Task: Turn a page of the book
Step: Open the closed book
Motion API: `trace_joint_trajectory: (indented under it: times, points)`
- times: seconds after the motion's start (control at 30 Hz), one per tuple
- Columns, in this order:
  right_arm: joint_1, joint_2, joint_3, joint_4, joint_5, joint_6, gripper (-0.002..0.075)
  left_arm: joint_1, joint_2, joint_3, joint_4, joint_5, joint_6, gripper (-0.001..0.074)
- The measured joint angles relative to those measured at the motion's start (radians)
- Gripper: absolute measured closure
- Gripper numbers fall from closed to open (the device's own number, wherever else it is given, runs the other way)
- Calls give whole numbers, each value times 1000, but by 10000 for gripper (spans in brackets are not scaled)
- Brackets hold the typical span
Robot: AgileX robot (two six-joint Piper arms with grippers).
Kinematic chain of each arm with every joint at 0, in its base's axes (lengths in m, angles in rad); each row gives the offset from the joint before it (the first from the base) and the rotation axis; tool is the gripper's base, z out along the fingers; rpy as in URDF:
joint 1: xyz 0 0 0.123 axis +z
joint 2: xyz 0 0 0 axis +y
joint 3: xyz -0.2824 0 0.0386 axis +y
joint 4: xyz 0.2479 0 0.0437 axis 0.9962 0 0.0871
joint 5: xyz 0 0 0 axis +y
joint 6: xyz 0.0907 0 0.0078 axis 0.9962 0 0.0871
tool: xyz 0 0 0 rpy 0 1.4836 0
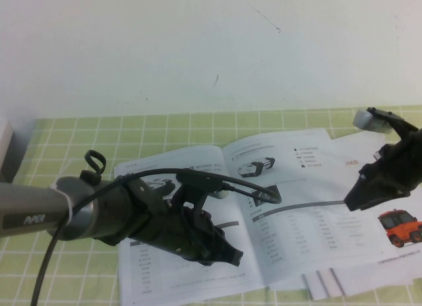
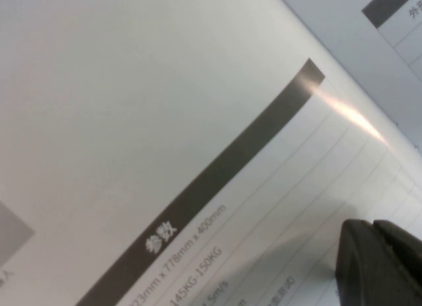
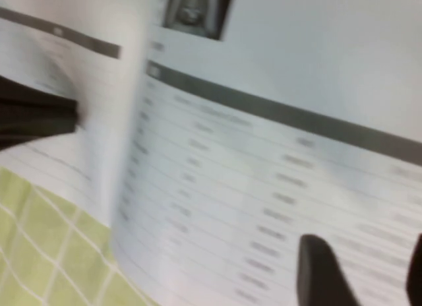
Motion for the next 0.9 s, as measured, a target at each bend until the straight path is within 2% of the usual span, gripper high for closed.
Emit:
trace_joint_trajectory:
  times: [0.13, 0.2, 0.33, 0.4, 0.47, 0.57, 0.67, 0.73, 0.9]
  points:
    - [-8, -68, -25, -175, -18, 90, 641, 0, 0, 0, 2, 0, 0, 738]
    - [8, -125, -7, -288, -64, 147, 685, 0, 0, 0, 4, -2, 0, 738]
    - [88, -243, 95, -523, -224, 322, 716, 0, 0, 0, 6, -2, 0, 738]
    - [117, -255, 146, -565, -298, 366, 719, 0, 0, 0, 6, -2, 0, 738]
    - [128, -247, 178, -538, -375, 386, 721, 0, 0, 0, 6, -2, 2, 738]
    - [125, -208, 189, -441, -408, 386, 721, 0, 0, 0, 6, 0, 4, 738]
    - [123, -154, 171, -365, -368, 307, 703, 0, 0, 0, 6, 0, 6, 738]
    - [121, -122, 157, -313, -338, 247, 657, 0, 0, 0, 6, 0, 6, 738]
    - [121, -77, 148, -228, -314, 157, 473, 0, 0, 0, 6, 0, 6, 738]
